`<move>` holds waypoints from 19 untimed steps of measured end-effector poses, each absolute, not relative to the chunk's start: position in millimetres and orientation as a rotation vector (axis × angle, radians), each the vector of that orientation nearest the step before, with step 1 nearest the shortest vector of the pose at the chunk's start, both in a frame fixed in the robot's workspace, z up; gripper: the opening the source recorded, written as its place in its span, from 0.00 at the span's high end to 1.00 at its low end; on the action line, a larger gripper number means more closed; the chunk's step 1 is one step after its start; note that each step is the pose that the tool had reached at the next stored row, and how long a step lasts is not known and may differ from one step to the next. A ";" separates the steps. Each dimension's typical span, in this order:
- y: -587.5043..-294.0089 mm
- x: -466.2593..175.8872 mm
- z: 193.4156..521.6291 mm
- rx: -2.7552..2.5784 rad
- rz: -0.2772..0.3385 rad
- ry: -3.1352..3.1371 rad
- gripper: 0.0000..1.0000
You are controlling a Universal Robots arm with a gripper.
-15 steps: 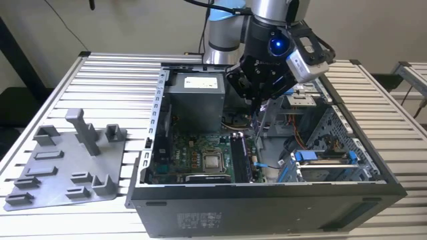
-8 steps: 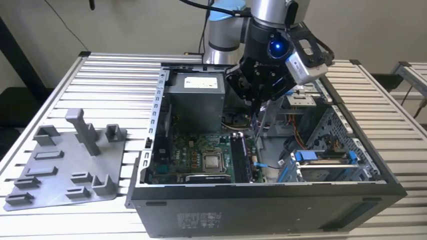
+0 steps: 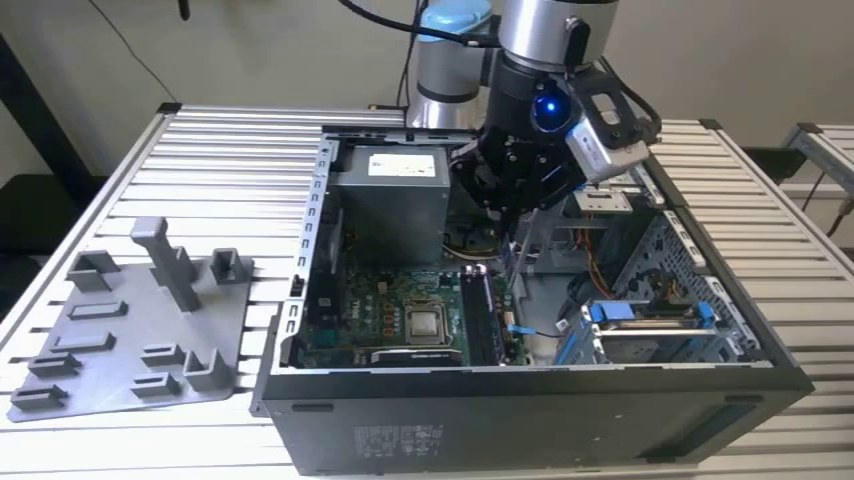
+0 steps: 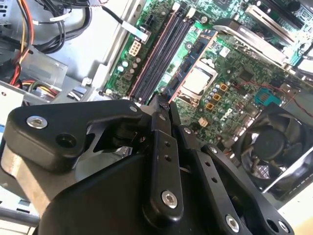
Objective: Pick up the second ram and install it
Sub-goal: 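Insert the second ram into the second slot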
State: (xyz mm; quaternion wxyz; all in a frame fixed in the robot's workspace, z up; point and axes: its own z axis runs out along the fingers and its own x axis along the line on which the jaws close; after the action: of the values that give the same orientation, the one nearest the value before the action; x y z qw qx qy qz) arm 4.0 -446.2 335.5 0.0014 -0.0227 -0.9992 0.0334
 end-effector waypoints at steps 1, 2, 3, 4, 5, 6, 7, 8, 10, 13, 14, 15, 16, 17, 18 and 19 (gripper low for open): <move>-446.2 4.0 333.7 -0.071 0.105 -3.136 0.86; -446.2 4.0 331.9 -0.071 0.105 -3.137 0.86; -446.2 3.4 330.0 -0.072 0.105 -3.138 0.86; -446.2 2.1 328.3 -0.075 0.106 -3.138 0.86; -446.2 1.1 326.5 -0.078 0.106 -3.138 0.86; -446.2 -0.6 324.6 -0.080 0.106 -3.138 0.86; -446.2 -2.9 323.0 -0.082 0.105 -3.138 0.86; -446.2 -5.2 321.3 -0.082 0.104 -3.139 0.86; -446.2 -6.1 317.9 -0.082 0.101 -3.140 0.86; -446.2 -6.2 312.5 -0.082 0.100 -3.140 0.86; -446.2 -6.8 310.7 -0.083 0.100 -3.140 0.86; -446.2 -7.1 308.8 -0.083 0.100 -3.140 0.86; -446.1 -7.2 307.0 -0.082 0.100 -3.140 0.86; -446.2 -7.2 305.2 -0.082 0.100 -3.140 0.86; -446.2 -7.2 303.3 -0.082 0.100 -3.140 0.86; -446.2 -7.2 301.5 -0.082 0.100 -3.140 0.86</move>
State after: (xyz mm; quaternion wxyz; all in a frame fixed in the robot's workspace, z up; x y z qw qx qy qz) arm -7.2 -446.2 301.5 -0.0005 -0.0262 -0.9991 0.0319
